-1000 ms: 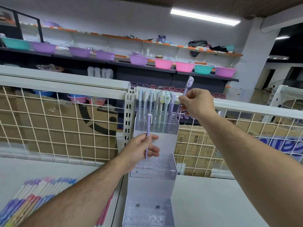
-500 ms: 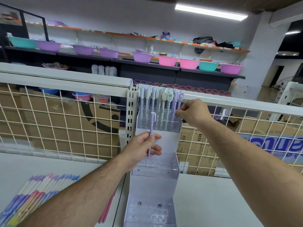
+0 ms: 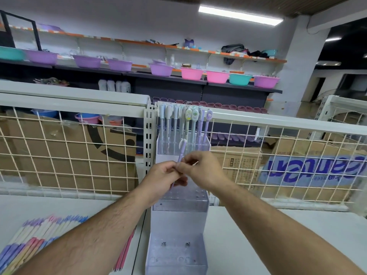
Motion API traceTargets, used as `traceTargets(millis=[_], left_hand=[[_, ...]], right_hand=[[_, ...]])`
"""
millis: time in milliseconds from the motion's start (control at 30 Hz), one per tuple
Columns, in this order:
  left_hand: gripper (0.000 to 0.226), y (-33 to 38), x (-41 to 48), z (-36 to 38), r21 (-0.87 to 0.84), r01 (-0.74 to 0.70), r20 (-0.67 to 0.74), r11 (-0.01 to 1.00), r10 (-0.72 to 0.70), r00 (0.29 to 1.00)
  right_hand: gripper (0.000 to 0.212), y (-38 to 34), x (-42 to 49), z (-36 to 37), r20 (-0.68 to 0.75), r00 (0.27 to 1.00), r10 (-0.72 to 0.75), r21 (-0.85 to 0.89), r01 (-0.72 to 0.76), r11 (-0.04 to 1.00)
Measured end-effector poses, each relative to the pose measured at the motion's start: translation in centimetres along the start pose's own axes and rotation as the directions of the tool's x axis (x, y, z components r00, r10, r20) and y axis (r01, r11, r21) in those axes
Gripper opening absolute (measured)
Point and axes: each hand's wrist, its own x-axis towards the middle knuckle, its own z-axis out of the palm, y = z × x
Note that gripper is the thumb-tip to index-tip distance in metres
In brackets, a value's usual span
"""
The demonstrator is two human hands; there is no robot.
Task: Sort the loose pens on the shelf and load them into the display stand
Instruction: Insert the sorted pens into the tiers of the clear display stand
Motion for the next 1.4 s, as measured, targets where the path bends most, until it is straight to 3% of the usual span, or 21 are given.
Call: traceTargets(millis=[267, 333, 467, 833, 1000, 1400], left_hand=[[0.011, -0.3, -0.1, 0.1, 0.131, -0.041, 0.042, 0.990, 0.036, 0.998], [0.023, -0.5, -0.3, 0.1, 0.264, -0.073, 0.086, 0.962, 0.052, 0.995], [0.048, -1.1, -0.2, -0.7, 0.610, -0.132, 0.116, 0.782, 0.077, 0.990], [0.031, -2.9, -0.4, -1.6, 0.585, -0.128, 0.118, 0.801, 0.071, 0.990], [0.021, -3.2, -0.3, -1.6, 0.562, -0.169, 0.134, 0.810, 0.112, 0.985], [0.024, -3.4, -0.2, -1.7, 0.561, -0.182, 0.145, 0.807, 0.120, 0.982]], right_hand=[[0.023, -0.4, 0.2, 0.1, -0.063, 0.997, 0.042, 0.104, -0.035, 0.994], [0.021, -0.5, 0.5, -1.2, -0.087, 0.995, 0.056, 0.125, -0.045, 0.991], [0.015, -1.5, 1.0, -4.8, -0.171, 0.982, 0.082, 0.135, -0.060, 0.989], [0.021, -3.7, 3.7, -8.5, -0.446, 0.893, 0.058, 0.066, -0.032, 0.997], [0.022, -3.1, 4.3, -7.5, -0.433, 0.898, 0.074, 0.001, -0.082, 0.997], [0.022, -2.6, 5.2, -6.4, -0.385, 0.918, 0.099, -0.152, -0.168, 0.974]])
